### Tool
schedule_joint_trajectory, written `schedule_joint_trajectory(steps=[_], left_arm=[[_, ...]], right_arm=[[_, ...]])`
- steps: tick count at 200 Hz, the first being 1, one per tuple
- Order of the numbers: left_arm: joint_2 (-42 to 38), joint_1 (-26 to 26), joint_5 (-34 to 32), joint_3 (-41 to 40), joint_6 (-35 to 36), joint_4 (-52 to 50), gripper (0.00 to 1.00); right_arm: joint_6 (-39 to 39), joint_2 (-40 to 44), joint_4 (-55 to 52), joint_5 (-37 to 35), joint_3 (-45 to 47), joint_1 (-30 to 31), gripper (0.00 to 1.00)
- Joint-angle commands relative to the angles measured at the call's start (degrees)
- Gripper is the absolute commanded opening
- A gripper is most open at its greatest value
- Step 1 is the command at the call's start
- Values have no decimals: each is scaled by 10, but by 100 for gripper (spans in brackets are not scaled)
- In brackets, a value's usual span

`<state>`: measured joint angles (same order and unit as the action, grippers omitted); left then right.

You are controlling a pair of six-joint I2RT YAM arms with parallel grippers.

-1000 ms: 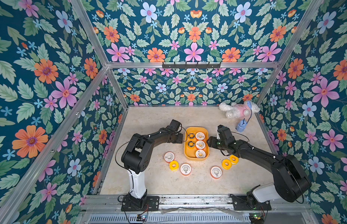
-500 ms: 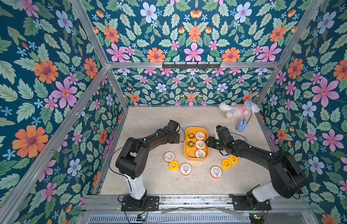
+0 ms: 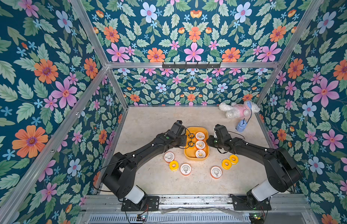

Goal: Put the sealing tape into the storage box
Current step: Place the sealing tape in the storage box.

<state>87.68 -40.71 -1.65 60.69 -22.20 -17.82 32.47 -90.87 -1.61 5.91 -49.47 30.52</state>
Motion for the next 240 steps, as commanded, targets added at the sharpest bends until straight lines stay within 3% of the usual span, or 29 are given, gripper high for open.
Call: schedule_joint_trajectory(steps=[1, 102, 240], left_arm=[[-5, -23, -9, 4, 23, -11, 54], [74, -104, -14, 60, 79, -52, 54], [147, -130, -64, 105, 97, -111, 55]], right_arm=[[4, 0, -1, -11, -4, 1, 21], [0, 6, -29, -35, -11, 1, 14], [-7, 10, -35, -39, -7, 0, 15]])
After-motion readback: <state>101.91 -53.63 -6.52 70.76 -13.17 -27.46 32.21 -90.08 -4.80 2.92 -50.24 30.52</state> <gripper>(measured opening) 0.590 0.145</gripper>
